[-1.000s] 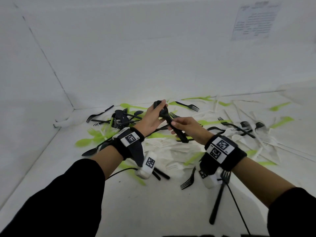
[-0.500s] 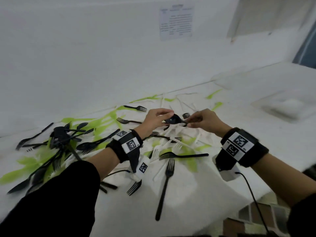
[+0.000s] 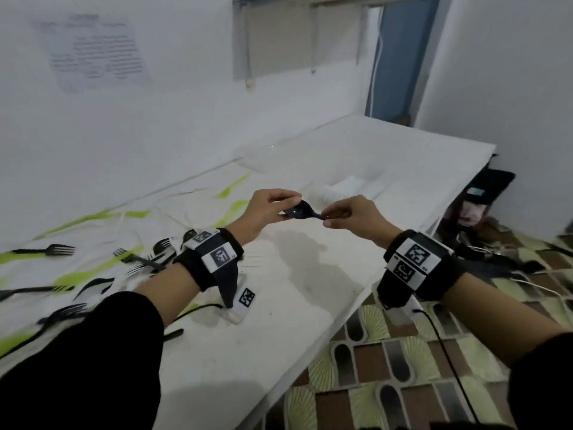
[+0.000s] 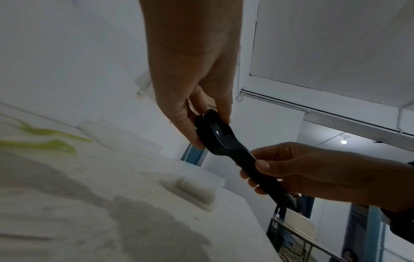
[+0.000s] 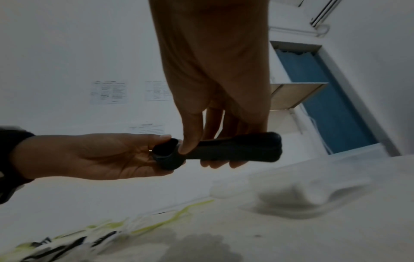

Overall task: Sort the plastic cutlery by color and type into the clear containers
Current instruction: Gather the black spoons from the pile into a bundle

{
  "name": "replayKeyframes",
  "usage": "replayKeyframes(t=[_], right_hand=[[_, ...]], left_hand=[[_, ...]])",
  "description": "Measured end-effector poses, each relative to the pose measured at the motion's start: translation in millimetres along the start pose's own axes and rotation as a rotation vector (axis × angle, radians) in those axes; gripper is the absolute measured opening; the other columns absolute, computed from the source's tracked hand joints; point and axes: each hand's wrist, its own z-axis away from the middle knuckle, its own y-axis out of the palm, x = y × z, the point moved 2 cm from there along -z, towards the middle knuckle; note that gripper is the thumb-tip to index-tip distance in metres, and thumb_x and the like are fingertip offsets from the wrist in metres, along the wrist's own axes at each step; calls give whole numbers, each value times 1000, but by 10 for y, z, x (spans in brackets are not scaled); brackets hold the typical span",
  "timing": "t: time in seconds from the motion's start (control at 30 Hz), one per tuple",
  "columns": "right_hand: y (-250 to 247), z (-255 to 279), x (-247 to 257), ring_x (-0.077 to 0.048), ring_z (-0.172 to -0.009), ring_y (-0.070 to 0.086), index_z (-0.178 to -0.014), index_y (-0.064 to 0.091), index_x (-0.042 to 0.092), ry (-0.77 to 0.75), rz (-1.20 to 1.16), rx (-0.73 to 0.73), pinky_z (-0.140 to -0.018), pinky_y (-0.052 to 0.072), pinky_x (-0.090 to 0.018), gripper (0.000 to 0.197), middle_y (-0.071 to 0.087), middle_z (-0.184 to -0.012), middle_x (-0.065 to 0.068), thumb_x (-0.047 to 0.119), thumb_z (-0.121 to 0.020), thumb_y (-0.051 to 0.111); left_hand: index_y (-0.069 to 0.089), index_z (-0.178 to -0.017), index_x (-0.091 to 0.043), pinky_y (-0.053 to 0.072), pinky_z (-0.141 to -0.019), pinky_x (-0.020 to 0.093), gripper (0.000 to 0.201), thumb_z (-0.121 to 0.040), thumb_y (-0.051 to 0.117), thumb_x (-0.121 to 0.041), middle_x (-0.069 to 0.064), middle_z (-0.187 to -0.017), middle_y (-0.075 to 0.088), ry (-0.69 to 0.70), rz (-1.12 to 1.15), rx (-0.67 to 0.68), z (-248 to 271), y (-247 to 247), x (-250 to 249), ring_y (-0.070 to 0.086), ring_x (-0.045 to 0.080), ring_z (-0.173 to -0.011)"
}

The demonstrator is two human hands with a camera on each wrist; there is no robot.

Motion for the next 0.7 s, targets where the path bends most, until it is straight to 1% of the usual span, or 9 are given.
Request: replayKeyframes(t=[0.1,0.27,0.4,0.43,0.53,0.57,0.6,0.67,0.7], right_hand=[[-321,-37,-300,-12,-85,58,-99,71,9,44,25,-11,-64,37,-2,22,70,-95,-8,15,-78,73],[-759,-193,-709,-8,-81,56,-99,72,12,86,38,-43,-68,37,-7,21,66,-84,-1,17,-78,74],[-1018,-404,-966,5,-63,56,-99,72,11,97,30,-78,-69,40,-12,22,67,-83,0,18,-78,74],[-1086,-471,-1026,5,-63,56,-98,72,12,99,29,-84,-69,41,-14,21,68,-84,-2,18,-78,74],[-1307,-690,-1207,-8,-76,57,-97,71,15,109,17,-85,-74,48,-25,19,71,-91,-8,19,-79,73],[-1381,-766,-1254,-11,-77,57,-96,71,16,112,7,-78,-74,49,-28,18,71,-91,-8,19,-79,73],[-1458,-850,-1289,-12,-75,57,-95,70,17,109,2,-61,-72,50,-29,16,70,-88,-7,19,-80,73],[-1587,-1038,-1345,-12,-71,56,-93,69,19,96,21,-13,-65,48,-26,13,68,-85,-5,18,-81,71],[-1643,-1145,-1377,-13,-71,56,-94,68,19,91,32,8,-64,47,-25,13,68,-85,-6,18,-81,71]], left_hand=[[65,-105,-4,54,-74,19,18,-88,62,-9,2,-89,64,-10,1,51,-268,407,3,61,11,-82],[65,-103,-5,56,-73,19,17,-87,63,-10,2,-92,65,-10,-16,132,-719,886,-65,63,12,-85],[65,-106,-3,53,-65,14,20,-87,63,-10,2,-90,65,-5,-12,177,-1118,1177,-121,65,5,-78],[65,-107,-2,53,-65,14,21,-87,63,-10,1,-90,66,-4,-16,184,-1223,1241,-131,66,4,-76],[64,-110,-1,52,-64,13,24,-88,62,-10,2,-89,66,-5,-16,212,-1560,1415,-149,67,1,-73],[64,-110,0,52,-64,13,24,-88,62,-10,3,-89,67,-10,-12,218,-1668,1460,-159,67,2,-73],[64,-110,0,53,-65,14,25,-87,62,-9,3,-90,67,-14,-11,219,-1775,1503,-178,67,3,-74],[63,-110,1,53,-66,15,25,-87,63,-9,5,-90,67,-27,-1,207,-1975,1572,-195,67,4,-75],[63,-110,1,54,-66,15,24,-87,62,-9,5,-90,66,-38,13,195,-2063,1597,-192,67,4,-74]])
